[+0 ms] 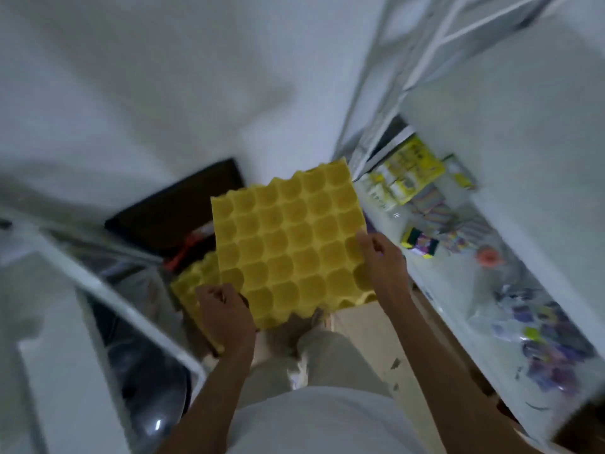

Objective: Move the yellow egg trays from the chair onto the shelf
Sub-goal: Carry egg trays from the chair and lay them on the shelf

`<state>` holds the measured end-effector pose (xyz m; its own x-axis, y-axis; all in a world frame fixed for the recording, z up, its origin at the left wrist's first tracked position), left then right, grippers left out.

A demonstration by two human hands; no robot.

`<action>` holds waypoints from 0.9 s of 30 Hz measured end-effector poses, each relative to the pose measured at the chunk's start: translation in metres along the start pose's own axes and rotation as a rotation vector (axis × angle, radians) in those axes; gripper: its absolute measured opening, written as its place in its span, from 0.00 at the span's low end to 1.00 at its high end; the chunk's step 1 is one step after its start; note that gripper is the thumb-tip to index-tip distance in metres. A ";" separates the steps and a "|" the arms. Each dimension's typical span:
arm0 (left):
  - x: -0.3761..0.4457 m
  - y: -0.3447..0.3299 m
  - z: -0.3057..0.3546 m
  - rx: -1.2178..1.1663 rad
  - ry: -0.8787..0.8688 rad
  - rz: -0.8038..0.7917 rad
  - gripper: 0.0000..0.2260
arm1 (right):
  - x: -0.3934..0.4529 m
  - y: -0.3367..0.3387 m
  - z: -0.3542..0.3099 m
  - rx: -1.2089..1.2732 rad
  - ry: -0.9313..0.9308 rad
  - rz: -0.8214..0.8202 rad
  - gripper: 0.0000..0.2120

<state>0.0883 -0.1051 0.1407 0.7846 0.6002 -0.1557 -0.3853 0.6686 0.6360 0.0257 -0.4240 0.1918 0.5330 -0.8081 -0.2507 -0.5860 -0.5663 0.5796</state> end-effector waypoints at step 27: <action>-0.230 -0.286 0.374 0.104 -0.769 -1.108 0.09 | 0.164 0.301 0.083 0.467 -0.460 0.759 0.22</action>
<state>0.1998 -0.5991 0.2773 0.7405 -0.6468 -0.1823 0.6331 0.5805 0.5121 -0.1138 -0.7407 0.2609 -0.3114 -0.9101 -0.2734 -0.9066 0.1983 0.3725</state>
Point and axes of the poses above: each hand's wrist, its own x-axis towards the middle knuckle, its own y-axis out of the back of the hand, z = x × y, the point moved 6 cm from there along x, towards the middle knuckle, and after that the axes turned 10 degrees about z, right-handed, at the moved point
